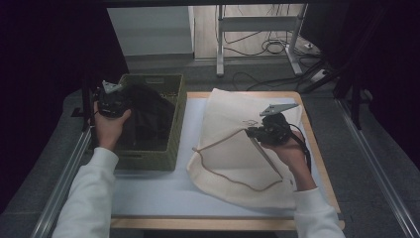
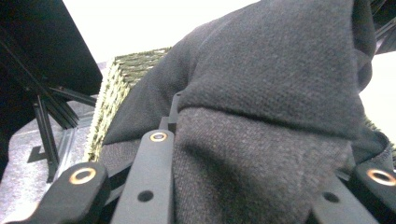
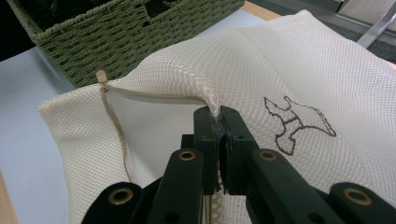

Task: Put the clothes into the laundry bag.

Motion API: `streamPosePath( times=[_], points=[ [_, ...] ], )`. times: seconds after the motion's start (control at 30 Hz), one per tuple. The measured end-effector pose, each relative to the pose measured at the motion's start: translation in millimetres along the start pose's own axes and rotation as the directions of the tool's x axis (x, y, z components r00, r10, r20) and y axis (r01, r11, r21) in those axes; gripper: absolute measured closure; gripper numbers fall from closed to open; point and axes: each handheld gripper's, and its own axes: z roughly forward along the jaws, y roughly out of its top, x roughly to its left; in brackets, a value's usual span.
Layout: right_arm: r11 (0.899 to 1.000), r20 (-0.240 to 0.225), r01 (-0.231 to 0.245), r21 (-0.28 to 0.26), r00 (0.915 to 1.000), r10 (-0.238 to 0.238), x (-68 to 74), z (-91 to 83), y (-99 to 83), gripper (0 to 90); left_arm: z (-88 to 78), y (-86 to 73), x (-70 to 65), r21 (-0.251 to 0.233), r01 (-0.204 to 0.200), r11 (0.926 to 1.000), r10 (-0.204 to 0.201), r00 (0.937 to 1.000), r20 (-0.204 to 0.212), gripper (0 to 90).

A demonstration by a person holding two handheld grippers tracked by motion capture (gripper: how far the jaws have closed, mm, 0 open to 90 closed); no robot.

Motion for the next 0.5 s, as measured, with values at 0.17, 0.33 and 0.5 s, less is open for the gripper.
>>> streamPosePath(
  times=[0.17, 0.33, 0.5],
  points=[
    [1.0, -0.005, -0.002, -0.002, 1.0, 0.002, -0.2, -0.2, 0.0, 86.4, -6.3, 2.4, 2.8, -0.023, 0.013, 0.9997, -0.013, 0.9999, 0.005, 71.8],
    [1.0, -0.005, -0.004, -0.001, 1.0, 0.004, 0.3, 0.1, 0.2, 86.4, -11.3, 3.7, 5.3, -0.04, 0.028, 0.9988, -0.028, 0.9995, 0.017, 71.8],
    [1.0, -0.005, -0.002, -0.001, 1.0, 0.002, 0.2, 0.4, 0.1, 86.4, -19.1, 6.2, 7.5, -0.061, 0.041, 0.9973, -0.039, 0.9988, 0.03, 71.9]
  ],
)
